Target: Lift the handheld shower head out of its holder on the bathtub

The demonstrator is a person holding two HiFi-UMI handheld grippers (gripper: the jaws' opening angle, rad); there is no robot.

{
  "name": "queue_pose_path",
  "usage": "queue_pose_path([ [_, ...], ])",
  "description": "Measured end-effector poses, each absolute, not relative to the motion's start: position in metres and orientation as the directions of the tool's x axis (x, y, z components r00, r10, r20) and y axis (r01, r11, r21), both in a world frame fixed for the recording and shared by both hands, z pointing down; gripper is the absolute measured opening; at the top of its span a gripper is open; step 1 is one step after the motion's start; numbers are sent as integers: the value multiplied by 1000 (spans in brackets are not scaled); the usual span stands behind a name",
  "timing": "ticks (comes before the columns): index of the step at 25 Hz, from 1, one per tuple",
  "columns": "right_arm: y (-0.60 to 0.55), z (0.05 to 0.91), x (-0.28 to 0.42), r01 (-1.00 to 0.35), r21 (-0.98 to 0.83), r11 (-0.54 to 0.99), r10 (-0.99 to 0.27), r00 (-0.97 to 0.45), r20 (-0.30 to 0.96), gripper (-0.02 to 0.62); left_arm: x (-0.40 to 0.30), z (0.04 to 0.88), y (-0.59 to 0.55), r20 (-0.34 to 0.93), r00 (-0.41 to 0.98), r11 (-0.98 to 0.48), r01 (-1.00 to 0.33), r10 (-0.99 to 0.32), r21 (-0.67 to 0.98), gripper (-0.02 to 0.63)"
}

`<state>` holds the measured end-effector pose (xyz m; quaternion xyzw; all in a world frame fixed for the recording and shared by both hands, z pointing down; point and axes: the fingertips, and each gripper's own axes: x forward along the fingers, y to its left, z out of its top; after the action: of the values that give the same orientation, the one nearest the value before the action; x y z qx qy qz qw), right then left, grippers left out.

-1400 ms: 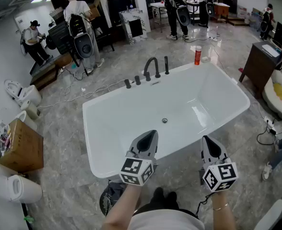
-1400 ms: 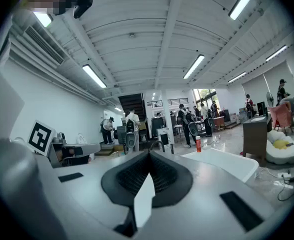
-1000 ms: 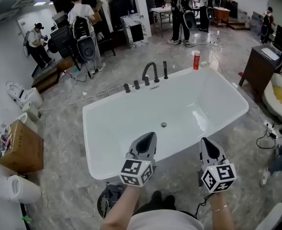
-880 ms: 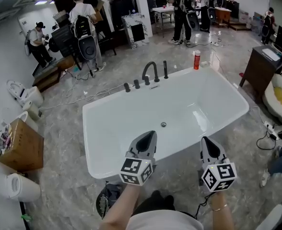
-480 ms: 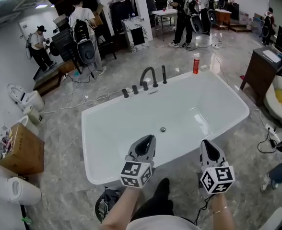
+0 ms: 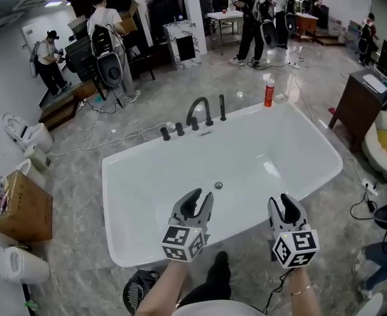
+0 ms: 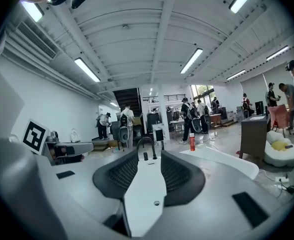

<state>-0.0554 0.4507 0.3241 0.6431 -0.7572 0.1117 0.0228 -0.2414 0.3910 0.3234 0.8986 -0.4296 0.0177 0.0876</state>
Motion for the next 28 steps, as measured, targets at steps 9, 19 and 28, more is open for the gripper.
queue_pose_path([
  [9,294,337,-38,-970,-146,192,-952,-220,211,175,-214,348,241,151,610,-586,-791,-778,177,181],
  [19,158,330,-55,-968,-128,214,-947,-238,215,189,-216,344,112,143,621,-595,-782,-771,189,189],
  [28,84,347,-51,-963,-128,238,-936,-263,236,190,-185,359,39,153,632,-601,-773,-760,205,193],
])
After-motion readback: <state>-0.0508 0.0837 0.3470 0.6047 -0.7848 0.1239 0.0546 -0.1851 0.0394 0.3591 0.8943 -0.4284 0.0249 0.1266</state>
